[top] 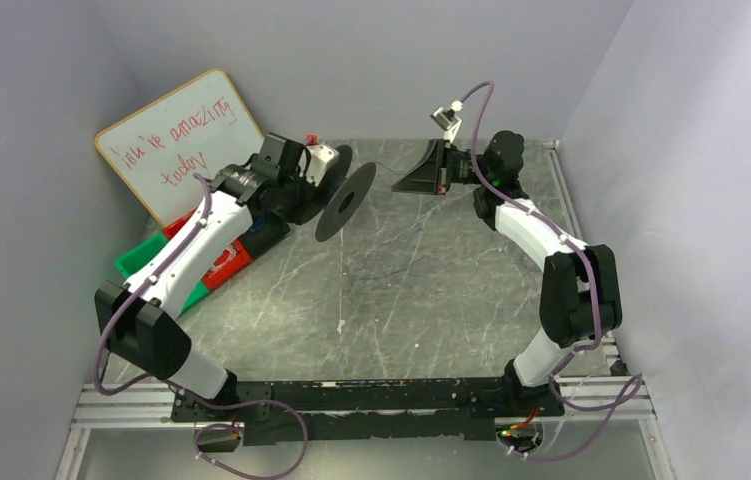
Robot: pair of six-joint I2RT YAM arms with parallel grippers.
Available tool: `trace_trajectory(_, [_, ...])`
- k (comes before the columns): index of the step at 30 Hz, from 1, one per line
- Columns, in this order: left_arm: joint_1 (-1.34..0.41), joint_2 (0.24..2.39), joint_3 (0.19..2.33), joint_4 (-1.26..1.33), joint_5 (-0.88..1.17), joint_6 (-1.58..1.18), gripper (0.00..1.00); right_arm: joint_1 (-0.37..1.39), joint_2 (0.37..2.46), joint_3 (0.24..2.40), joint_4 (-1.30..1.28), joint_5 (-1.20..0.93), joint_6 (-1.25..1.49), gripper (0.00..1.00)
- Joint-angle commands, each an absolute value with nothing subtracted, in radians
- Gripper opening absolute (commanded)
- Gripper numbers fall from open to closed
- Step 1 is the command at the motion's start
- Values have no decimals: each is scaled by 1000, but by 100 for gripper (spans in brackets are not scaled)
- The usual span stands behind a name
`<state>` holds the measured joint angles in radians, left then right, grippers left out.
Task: Wrap the cables
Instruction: Wrap the cable around the cable reel.
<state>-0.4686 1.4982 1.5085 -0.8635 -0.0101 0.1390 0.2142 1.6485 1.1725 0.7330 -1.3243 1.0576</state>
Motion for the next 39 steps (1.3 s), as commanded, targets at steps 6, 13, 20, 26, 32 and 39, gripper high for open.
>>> trace_trajectory(6, [-465,1571,1555,-781,-175,68,2,315,1621,1158,977,-1376,1151,10])
trace_trajectory(13, [-466,1601,1583,-786,-203,21,2,356,1609,1155,905,-1376,1072,10])
trace_trajectory(20, [-466,1647,1649,-777,-175,-33,2,428,1651,1158,902,-1405,1051,10])
trace_trajectory(26, [-464,1699,1704,-785,-218,-81,2,478,1673,1157,903,-1427,1034,10])
trace_trajectory(32, [-463,1729,1765,-785,-210,-106,2,509,1710,1155,902,-1436,1026,11])
trace_trajectory(39, [-458,1773,1825,-764,-220,-97,2,520,1723,1152,923,-1443,1037,11])
